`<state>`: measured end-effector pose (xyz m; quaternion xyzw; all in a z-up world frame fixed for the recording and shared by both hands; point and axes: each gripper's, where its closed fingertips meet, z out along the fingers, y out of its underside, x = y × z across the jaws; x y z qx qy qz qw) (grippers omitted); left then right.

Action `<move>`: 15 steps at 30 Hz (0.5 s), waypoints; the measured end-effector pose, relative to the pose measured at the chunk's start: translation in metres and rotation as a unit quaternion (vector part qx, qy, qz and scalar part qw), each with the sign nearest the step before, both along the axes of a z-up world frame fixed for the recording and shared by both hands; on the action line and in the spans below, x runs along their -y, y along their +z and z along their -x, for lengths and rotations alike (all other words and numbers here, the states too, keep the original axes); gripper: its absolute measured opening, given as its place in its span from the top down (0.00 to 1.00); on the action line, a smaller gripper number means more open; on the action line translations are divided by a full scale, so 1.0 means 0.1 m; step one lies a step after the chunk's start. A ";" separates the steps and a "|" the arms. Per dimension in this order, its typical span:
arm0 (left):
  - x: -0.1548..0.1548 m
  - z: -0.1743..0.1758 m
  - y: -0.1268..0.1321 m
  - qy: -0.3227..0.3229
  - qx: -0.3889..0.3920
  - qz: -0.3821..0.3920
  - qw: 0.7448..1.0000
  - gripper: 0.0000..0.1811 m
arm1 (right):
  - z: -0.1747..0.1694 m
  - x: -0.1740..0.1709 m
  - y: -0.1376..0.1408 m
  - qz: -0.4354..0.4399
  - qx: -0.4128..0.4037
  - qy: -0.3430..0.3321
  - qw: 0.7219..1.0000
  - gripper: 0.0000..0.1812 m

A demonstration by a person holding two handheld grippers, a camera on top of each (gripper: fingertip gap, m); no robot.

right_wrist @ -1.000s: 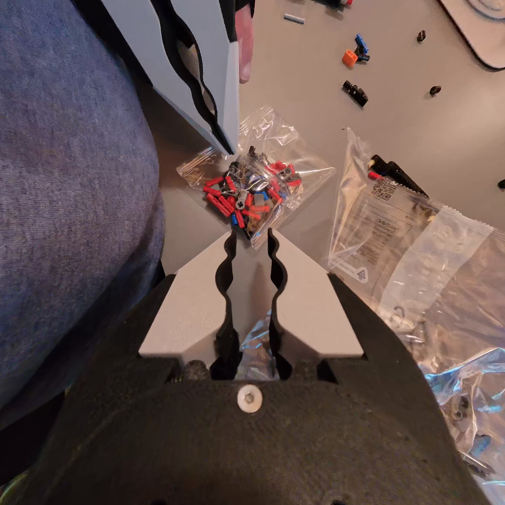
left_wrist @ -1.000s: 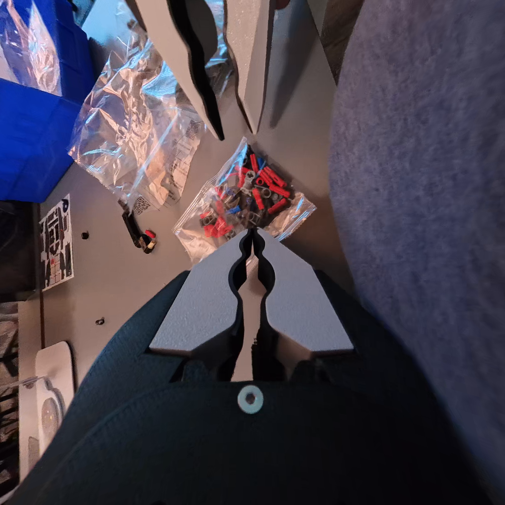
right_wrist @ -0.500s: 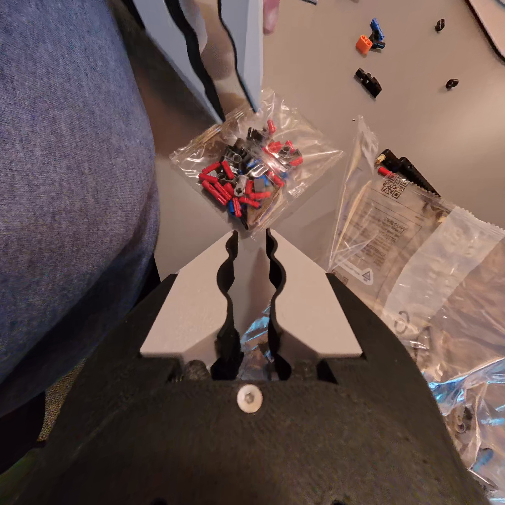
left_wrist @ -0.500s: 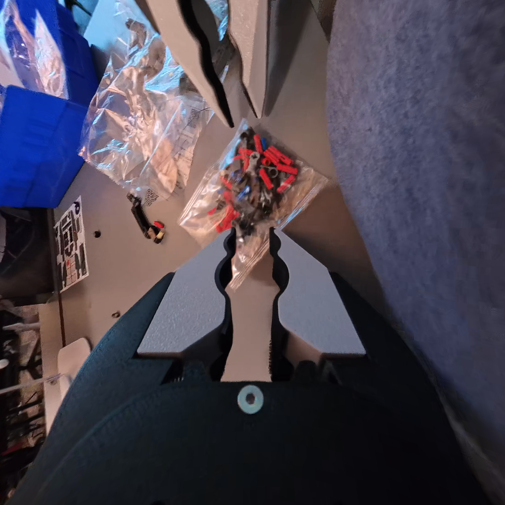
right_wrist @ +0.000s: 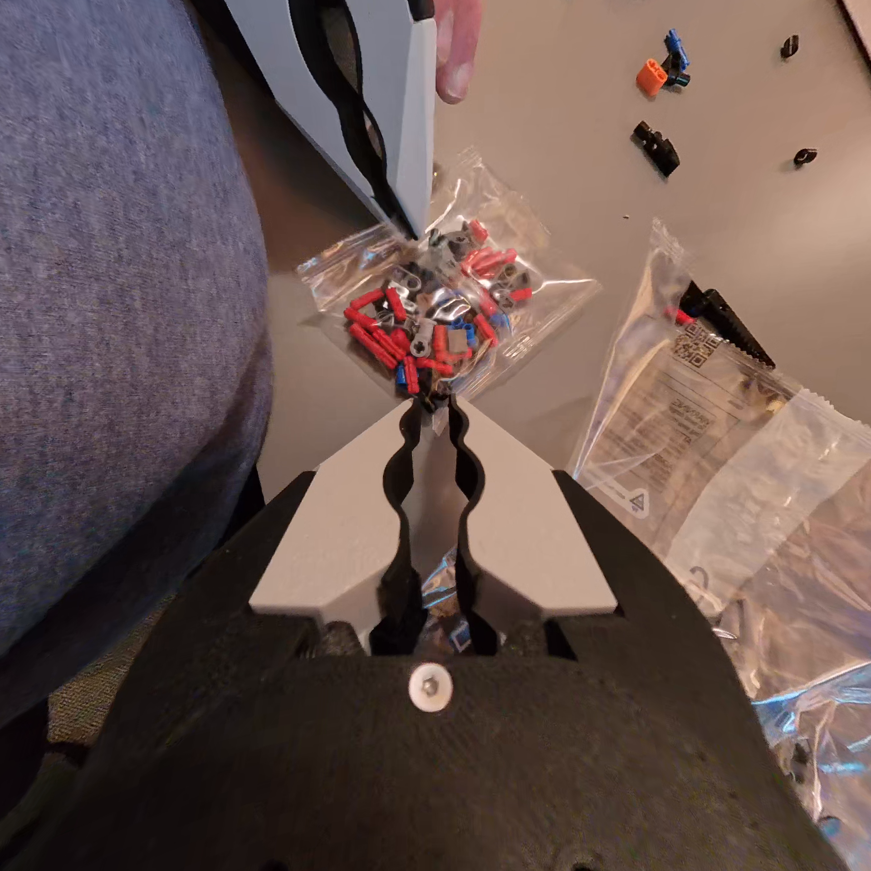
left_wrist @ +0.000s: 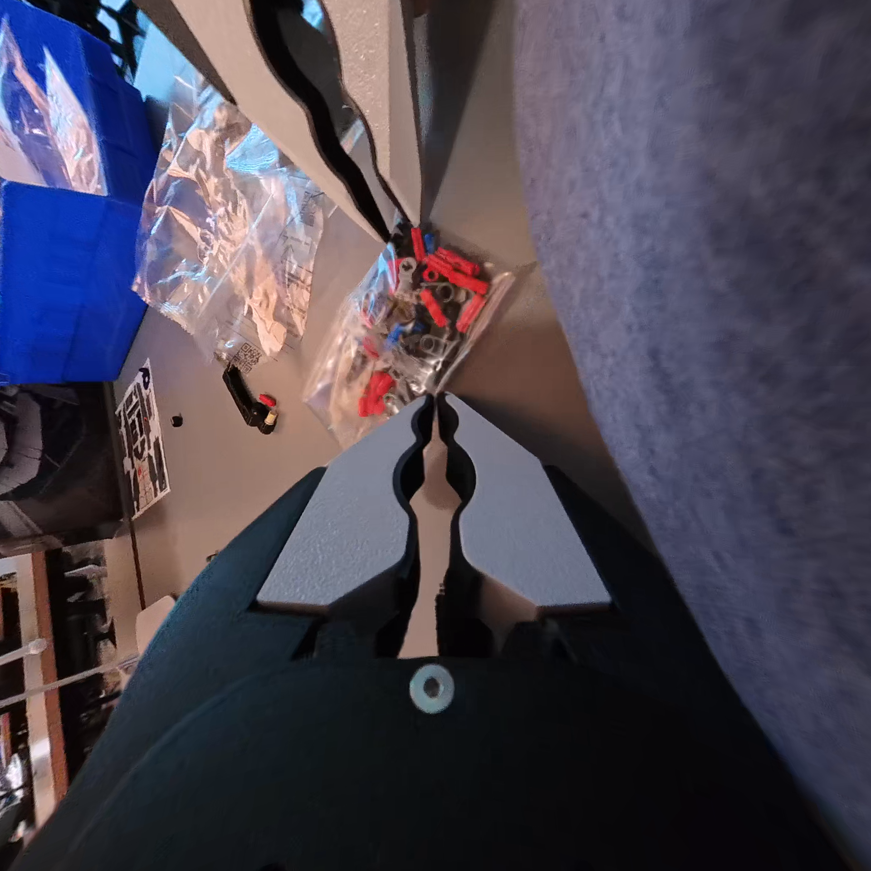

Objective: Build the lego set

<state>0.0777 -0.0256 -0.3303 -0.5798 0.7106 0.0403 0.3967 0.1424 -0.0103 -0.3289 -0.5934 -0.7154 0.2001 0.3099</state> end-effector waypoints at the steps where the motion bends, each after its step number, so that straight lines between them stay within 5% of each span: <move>1: -0.02 0.00 0.02 0.007 0.008 0.004 1.000 1.00 | 0.00 0.00 0.01 0.005 -0.003 0.000 1.000 0.95; 6: -0.12 -0.03 0.45 0.063 0.145 0.107 0.982 1.00 | 0.03 -0.11 0.28 0.019 -0.054 -0.011 0.998 0.85; 11: -0.30 0.08 0.94 0.127 0.318 0.300 0.890 1.00 | 0.15 -0.19 0.74 0.039 -0.126 0.000 0.991 0.74; 15: -0.38 0.11 1.02 0.147 0.336 0.388 0.846 1.00 | 0.40 -0.24 0.94 0.046 -0.144 0.008 0.988 0.73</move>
